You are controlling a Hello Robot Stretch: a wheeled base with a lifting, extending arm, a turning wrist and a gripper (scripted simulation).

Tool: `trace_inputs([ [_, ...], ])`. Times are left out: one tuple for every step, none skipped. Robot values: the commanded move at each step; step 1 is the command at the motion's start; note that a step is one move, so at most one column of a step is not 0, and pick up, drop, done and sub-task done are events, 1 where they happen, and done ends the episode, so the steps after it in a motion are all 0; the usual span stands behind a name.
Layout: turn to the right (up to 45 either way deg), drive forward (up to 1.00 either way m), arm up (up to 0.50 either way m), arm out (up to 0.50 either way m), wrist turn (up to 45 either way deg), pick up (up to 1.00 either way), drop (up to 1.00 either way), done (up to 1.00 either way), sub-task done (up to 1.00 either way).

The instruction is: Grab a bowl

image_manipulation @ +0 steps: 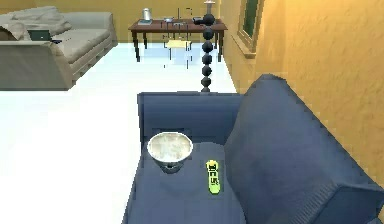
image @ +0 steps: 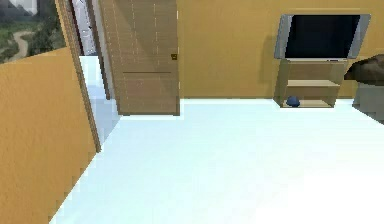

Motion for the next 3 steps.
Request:
trace_inputs([
  [0.0,0.0,0.5,0.0,0.0,0.0,0.0,0.0,0.0],
  [0.0,0.0,0.2,0.0,0.0,0.0,0.0,0.0,0.0],
  [0.0,0.0,0.0,0.42,0.0,0.0,0.0,0.0,0.0],
])
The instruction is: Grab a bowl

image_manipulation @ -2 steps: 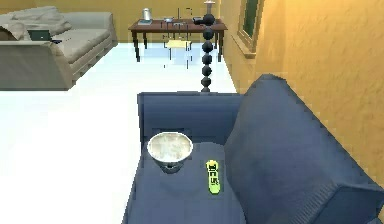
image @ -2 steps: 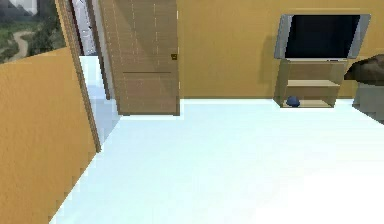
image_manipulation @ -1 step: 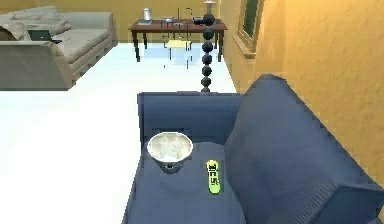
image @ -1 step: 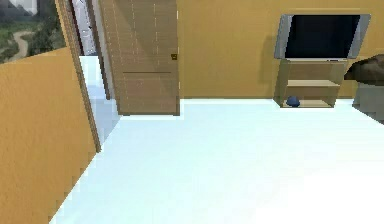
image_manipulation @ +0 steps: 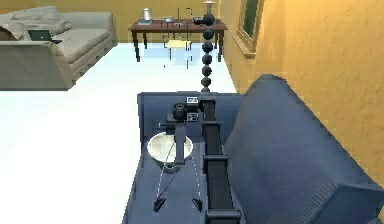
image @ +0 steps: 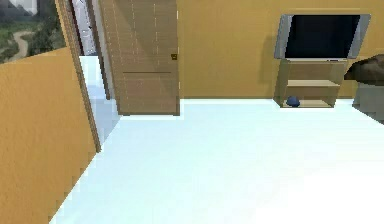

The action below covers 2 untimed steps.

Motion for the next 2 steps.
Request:
trace_inputs([
  [0.0,0.0,0.0,0.0,45.0,0.0,0.0,0.0,0.0],
  [0.0,0.0,0.0,0.0,45.0,0.0,0.0,0.0,0.0],
])
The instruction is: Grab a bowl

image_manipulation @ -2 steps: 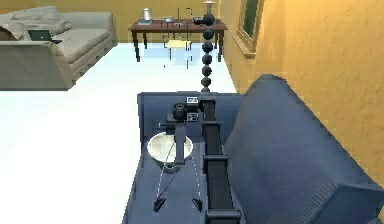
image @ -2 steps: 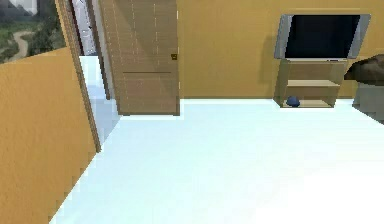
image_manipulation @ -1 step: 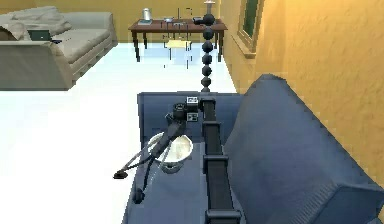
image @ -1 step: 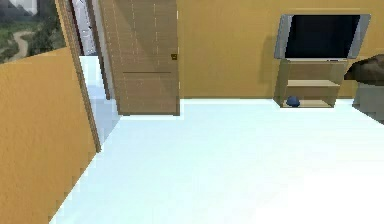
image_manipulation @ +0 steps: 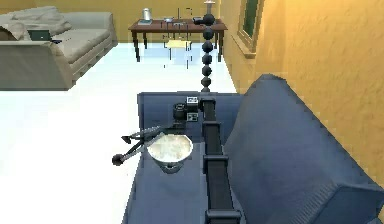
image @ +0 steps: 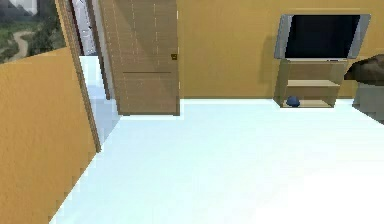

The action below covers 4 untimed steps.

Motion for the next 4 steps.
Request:
trace_inputs([
  [0.0,0.0,0.0,0.0,45.0,0.0,0.0,0.0,0.0],
  [0.0,0.0,0.0,0.0,18.0,0.0,0.0,0.0,0.0],
  [0.0,0.0,-0.3,0.0,0.0,0.0,0.0,0.0,0.0],
  [0.0,0.0,0.0,0.0,0.0,1.0,0.0,0.0,0.0],
])
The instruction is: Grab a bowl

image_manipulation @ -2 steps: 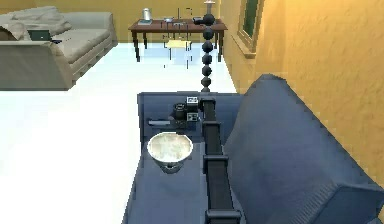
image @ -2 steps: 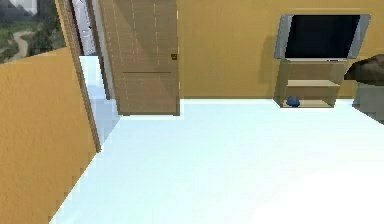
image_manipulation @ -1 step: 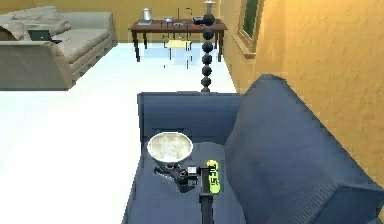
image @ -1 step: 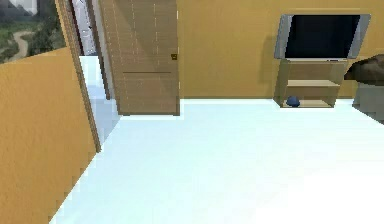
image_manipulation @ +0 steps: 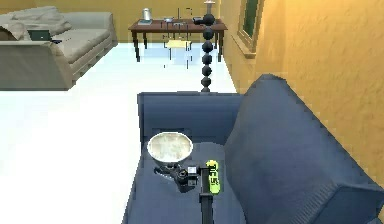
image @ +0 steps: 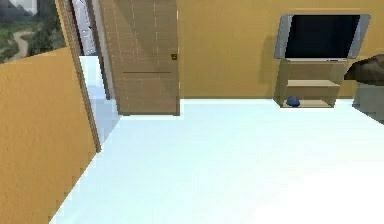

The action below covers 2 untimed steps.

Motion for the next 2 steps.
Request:
trace_inputs([
  [0.0,0.0,0.1,0.0,0.0,0.0,0.0,0.0,0.0],
  [0.0,0.0,0.0,0.0,0.0,0.0,0.0,1.0,0.0],
])
